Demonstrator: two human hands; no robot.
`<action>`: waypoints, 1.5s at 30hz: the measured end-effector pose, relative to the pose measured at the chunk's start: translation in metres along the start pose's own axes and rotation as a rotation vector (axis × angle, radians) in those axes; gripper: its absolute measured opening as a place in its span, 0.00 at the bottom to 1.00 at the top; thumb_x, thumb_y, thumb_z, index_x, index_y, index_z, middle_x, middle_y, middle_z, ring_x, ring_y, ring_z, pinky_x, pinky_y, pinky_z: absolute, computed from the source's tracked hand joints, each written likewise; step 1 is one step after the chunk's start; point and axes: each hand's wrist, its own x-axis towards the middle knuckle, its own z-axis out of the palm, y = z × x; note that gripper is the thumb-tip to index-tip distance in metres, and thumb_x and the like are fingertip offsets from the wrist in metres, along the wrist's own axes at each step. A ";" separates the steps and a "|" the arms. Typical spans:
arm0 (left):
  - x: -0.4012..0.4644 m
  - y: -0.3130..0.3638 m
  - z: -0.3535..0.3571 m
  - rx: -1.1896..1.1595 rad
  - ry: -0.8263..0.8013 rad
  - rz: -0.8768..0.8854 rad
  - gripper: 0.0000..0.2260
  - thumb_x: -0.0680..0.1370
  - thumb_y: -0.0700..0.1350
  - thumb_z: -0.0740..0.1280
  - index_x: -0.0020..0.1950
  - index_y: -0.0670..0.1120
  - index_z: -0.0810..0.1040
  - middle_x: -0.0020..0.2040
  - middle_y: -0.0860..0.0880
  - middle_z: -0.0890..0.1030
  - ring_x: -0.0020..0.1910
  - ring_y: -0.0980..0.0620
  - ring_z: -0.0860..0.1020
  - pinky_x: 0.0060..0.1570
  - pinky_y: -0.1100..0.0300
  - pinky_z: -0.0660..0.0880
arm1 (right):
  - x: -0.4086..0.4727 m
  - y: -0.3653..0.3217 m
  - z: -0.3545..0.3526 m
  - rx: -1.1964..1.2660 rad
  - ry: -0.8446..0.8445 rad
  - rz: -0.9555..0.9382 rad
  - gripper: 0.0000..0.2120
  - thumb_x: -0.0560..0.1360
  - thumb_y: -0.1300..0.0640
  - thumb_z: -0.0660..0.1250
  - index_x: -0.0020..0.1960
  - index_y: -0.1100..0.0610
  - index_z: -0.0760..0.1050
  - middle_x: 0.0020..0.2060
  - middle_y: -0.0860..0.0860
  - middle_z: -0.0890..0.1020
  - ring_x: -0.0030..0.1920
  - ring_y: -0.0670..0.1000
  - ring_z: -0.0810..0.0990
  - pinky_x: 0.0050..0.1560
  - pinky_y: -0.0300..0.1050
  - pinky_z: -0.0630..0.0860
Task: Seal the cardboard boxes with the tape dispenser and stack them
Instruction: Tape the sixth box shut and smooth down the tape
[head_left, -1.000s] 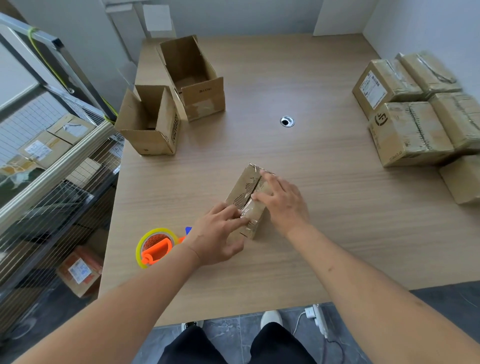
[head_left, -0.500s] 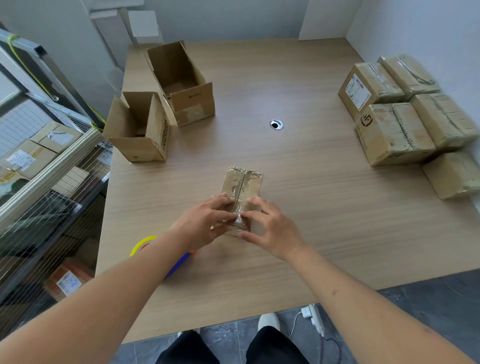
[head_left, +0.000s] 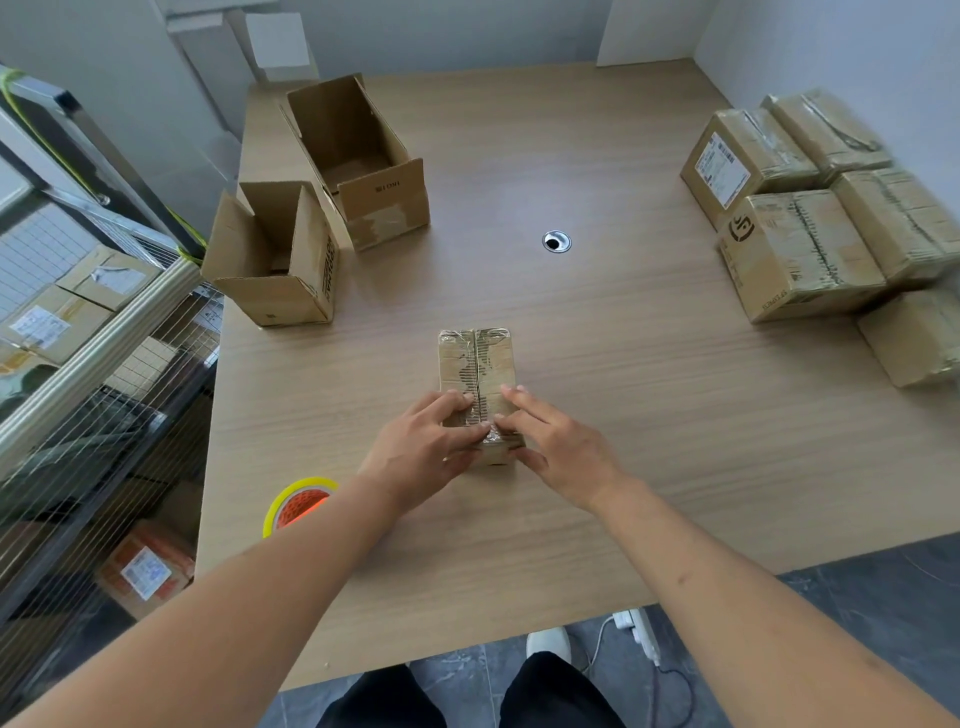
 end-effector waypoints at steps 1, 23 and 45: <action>0.000 -0.001 0.002 0.004 0.012 0.002 0.15 0.78 0.56 0.65 0.59 0.55 0.86 0.63 0.46 0.80 0.59 0.45 0.77 0.45 0.50 0.83 | 0.000 0.002 0.003 -0.009 0.023 -0.009 0.23 0.75 0.63 0.74 0.68 0.50 0.77 0.78 0.47 0.68 0.77 0.47 0.66 0.55 0.58 0.82; 0.020 -0.004 0.001 -0.068 -0.174 -0.034 0.18 0.75 0.51 0.76 0.65 0.58 0.82 0.69 0.47 0.78 0.63 0.42 0.75 0.60 0.45 0.77 | 0.001 -0.004 0.012 0.054 0.367 0.488 0.20 0.70 0.65 0.77 0.61 0.55 0.84 0.46 0.56 0.87 0.45 0.61 0.85 0.46 0.52 0.81; 0.043 -0.018 -0.011 -0.112 -0.181 0.017 0.23 0.68 0.48 0.82 0.61 0.49 0.85 0.60 0.52 0.83 0.60 0.46 0.78 0.53 0.46 0.80 | 0.015 -0.019 -0.014 -0.049 -0.071 0.341 0.55 0.61 0.30 0.77 0.81 0.44 0.59 0.81 0.44 0.58 0.77 0.49 0.64 0.67 0.53 0.73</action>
